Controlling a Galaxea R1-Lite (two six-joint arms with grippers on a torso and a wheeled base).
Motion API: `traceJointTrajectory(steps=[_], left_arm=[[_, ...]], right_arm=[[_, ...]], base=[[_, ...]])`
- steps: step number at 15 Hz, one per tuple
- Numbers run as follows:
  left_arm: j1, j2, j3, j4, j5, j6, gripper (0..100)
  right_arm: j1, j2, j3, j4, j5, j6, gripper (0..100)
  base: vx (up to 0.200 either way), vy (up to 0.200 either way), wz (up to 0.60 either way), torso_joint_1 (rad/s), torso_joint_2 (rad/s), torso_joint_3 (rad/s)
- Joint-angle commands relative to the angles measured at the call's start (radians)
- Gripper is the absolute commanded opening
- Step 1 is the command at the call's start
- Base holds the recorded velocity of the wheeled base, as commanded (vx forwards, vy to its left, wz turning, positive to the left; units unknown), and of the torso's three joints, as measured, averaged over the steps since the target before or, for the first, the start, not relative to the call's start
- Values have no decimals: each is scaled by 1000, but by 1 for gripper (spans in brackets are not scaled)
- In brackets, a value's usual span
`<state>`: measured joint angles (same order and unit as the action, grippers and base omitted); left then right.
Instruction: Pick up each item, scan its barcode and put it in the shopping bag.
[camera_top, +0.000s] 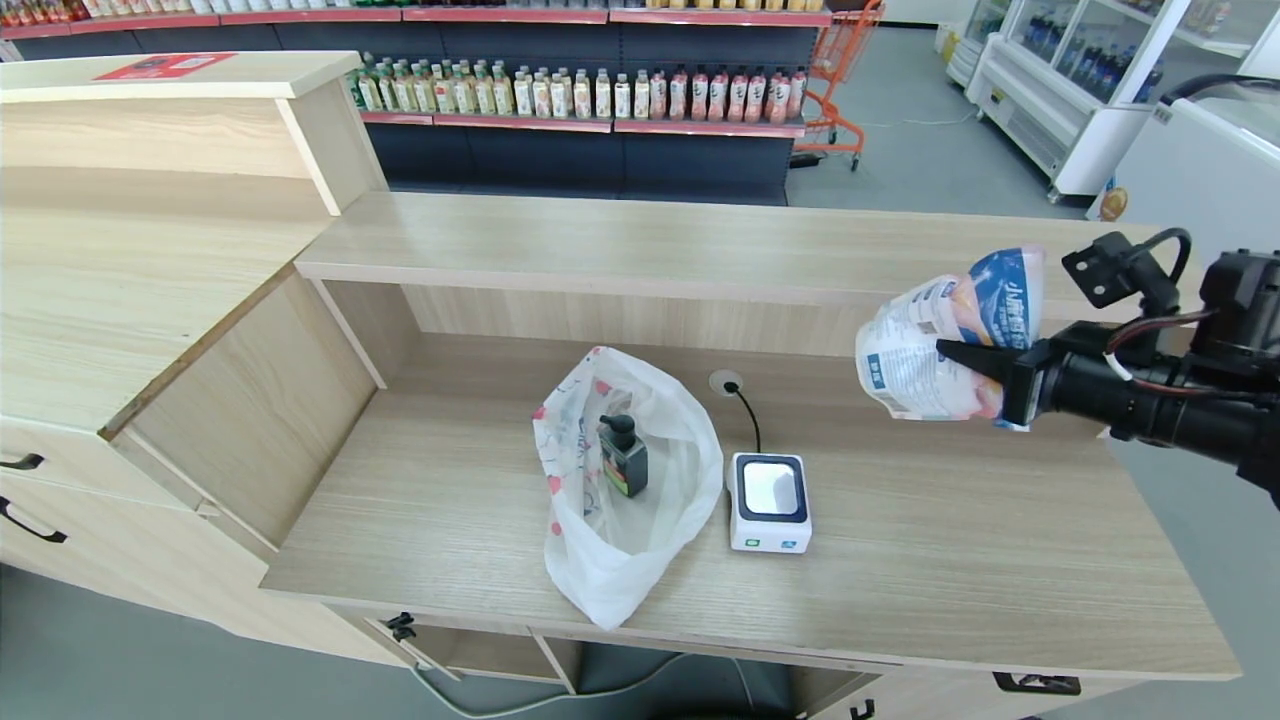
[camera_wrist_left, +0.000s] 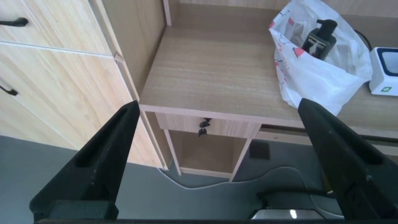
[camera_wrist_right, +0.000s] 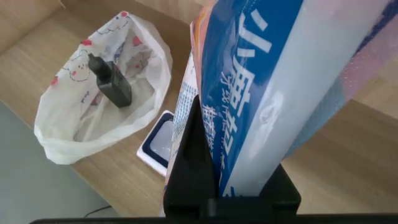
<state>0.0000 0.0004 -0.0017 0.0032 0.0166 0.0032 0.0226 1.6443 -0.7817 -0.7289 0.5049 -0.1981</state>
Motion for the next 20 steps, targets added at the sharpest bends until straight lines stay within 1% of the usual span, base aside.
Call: traceJointTrajectory(steps=[1,4,7,8,10,11,12,13,15,16,17,20], left_arm=[[0,0,0,0,0,0,100],[0,0,0,0,0,1,100],[0,0,0,0,0,3,100],[0,0,0,0,0,4,100],[0,0,0,0,0,4,100],[0,0,0,0,0,4,100],[0,0,0,0,0,4,100],[0,0,0,0,0,3,100],[0,0,0,0,0,3,100],[0,0,0,0,0,3,100],[0,0,0,0,0,3,100],[0,0,0,0,0,1,100]], right_arm=[[2,-84,68,2,-2,23,0],[10,-96,90,9,-2,72,0],[33,-119,59,138,0,114,0],[65,-129,36,207,-2,151,0],[119,-119,16,246,3,186,0],[135,-118,13,249,4,192,0],[177,-101,6,256,6,195,0],[240,-66,-16,272,7,195,0],[303,-9,-45,286,6,195,0],[307,-4,-47,286,6,195,0],[333,52,-51,284,-2,193,0],[349,114,-51,286,0,184,0]], base=[[0,0,0,0,0,0],[0,200,0,-7,4,4],[0,200,0,15,7,4],[0,200,0,2,2,2],[0,200,0,-2,0,0],[0,0,0,0,0,0],[0,0,0,0,0,0],[0,0,0,0,0,0],[0,0,0,0,0,0],[0,0,0,0,0,0],[0,0,0,0,0,0],[0,0,0,0,0,0]])
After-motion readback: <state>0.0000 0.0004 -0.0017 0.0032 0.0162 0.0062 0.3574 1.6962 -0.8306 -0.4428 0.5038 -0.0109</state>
